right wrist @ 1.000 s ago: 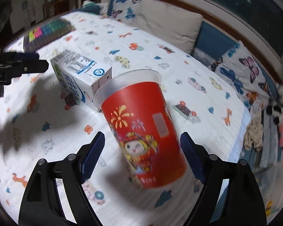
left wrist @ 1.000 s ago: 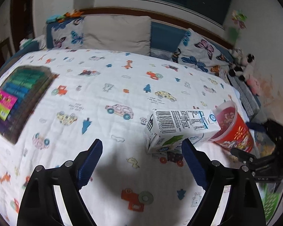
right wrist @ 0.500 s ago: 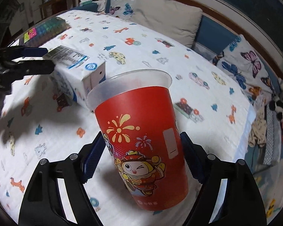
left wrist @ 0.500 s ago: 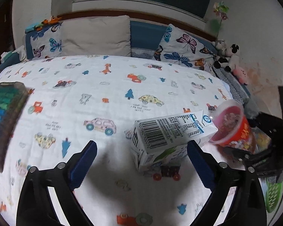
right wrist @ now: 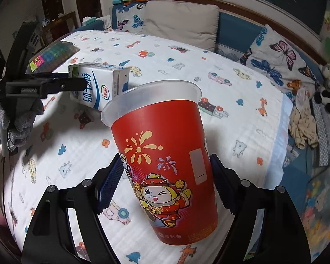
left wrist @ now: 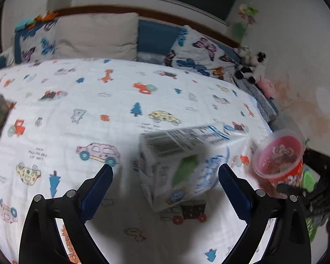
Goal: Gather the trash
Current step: 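Grasp the white milk carton with the left gripper and lift it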
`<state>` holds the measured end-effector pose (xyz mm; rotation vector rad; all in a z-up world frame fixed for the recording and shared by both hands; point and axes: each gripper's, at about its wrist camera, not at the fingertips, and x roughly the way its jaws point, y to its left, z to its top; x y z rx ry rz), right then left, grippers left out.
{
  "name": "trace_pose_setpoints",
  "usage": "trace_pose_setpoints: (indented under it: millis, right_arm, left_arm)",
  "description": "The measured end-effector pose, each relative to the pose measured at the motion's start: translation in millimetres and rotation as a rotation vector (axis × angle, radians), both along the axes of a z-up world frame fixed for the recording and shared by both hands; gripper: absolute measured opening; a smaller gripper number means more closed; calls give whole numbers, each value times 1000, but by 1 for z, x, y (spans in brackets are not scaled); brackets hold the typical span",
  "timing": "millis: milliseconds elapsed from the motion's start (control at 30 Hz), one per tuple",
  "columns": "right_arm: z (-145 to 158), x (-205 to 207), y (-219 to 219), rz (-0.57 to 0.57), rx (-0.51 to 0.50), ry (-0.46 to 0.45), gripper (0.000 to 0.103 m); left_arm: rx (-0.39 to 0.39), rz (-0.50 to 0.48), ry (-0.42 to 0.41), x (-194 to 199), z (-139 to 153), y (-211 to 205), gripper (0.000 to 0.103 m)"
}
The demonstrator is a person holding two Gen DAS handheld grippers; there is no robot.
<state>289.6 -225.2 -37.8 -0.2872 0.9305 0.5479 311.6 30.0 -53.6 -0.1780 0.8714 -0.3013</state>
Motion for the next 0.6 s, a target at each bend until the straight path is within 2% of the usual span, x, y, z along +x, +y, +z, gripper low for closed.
trace_pose_setpoints:
  millis: [100, 233, 333, 433, 500, 600]
  right_arm:
    - [-1, -3, -2, -9, 4, -1, 77]
    - [-2, -12, -7, -18, 12, 2, 77]
    - [-2, -20, -10, -25, 16, 3, 77]
    - [1, -26, -14, -31, 31, 7, 77]
    - [3, -29, -16, -32, 33, 4, 77]
    - [4, -31, -18, -34, 43, 5, 77]
  left_arm:
    - [-26, -71, 5, -8, 1, -10, 94]
    - [-16, -132, -18, -23, 6, -24, 94]
    - [36, -142, -48, -28, 9, -30, 93]
    - [101, -131, -60, -25, 9, -32, 93]
    - [115, -97, -63, -20, 9, -29, 93]
    - [49, -42, -35, -12, 5, -17, 93]
